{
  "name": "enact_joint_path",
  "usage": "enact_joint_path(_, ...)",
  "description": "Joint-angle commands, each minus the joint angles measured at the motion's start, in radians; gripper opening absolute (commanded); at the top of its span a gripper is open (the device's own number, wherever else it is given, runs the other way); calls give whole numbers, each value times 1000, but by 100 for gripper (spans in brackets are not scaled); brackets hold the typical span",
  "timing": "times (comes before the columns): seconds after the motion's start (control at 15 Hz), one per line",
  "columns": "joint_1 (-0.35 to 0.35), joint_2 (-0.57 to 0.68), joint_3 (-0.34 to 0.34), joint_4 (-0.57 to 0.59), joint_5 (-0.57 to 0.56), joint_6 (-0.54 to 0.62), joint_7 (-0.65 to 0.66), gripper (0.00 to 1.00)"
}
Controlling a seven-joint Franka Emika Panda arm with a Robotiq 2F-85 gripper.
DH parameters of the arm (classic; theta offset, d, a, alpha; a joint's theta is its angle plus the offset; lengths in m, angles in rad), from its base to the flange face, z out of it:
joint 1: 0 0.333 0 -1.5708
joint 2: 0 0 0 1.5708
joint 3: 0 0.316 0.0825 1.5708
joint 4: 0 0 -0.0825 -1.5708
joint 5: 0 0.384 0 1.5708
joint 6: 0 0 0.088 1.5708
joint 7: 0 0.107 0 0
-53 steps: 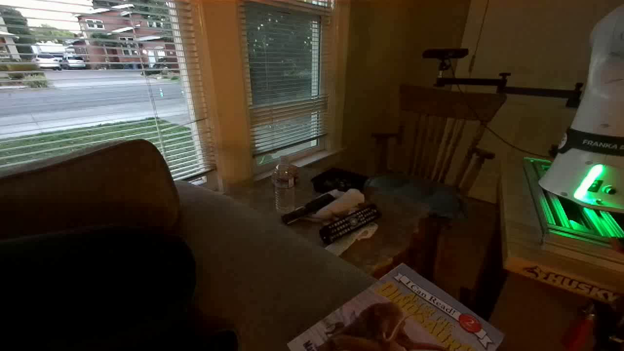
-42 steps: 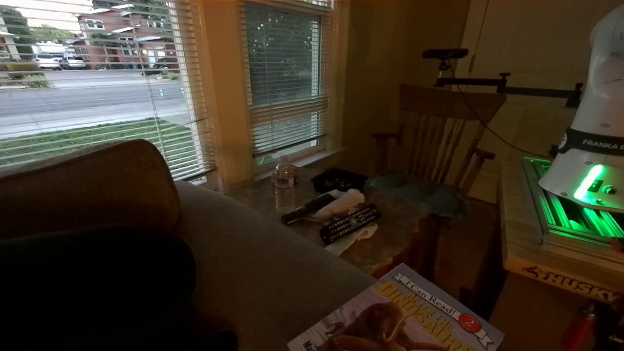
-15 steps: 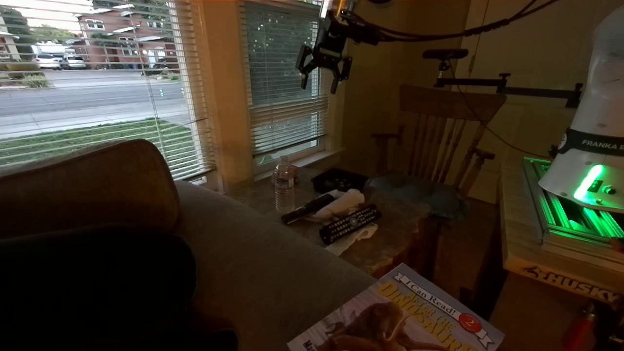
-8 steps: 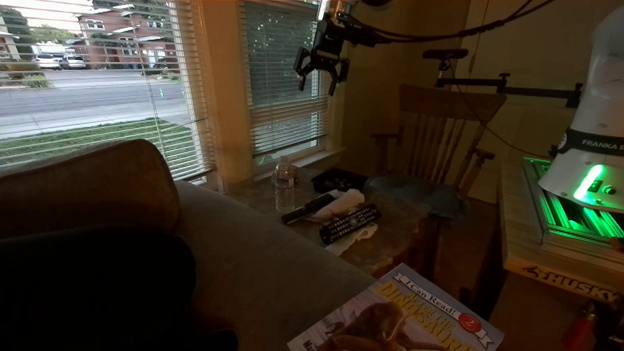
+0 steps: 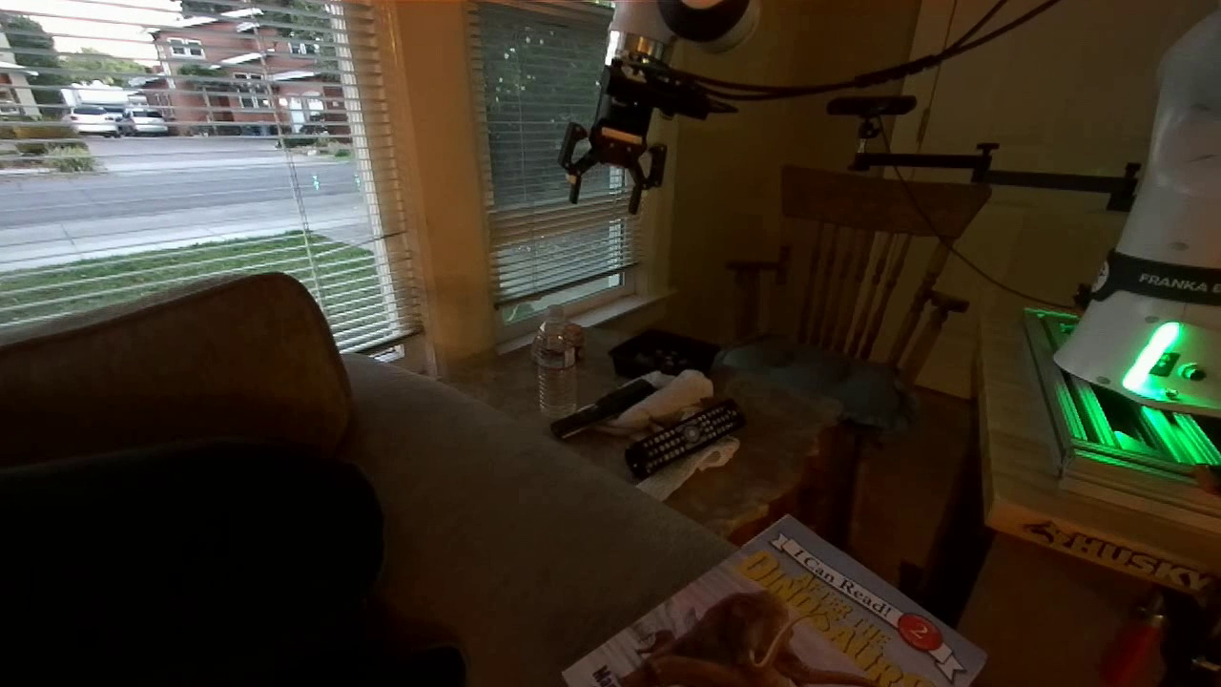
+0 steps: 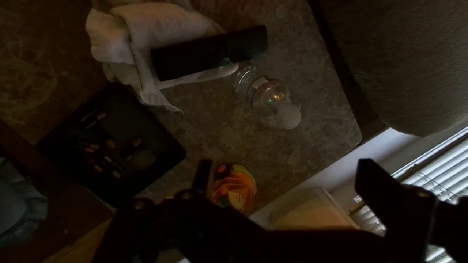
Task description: Bring the empty bottle closer to the black tray
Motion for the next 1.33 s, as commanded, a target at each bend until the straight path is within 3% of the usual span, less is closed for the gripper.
enact_joint_path(0.0, 34, 95, -29, 117, 39, -18, 3, 100)
enact_joint_path(0.67, 95, 323, -78, 348, 27, -78, -9, 100)
enact_joint_path(1.27, 109, 442, -86, 485, 29, -176, -25, 100)
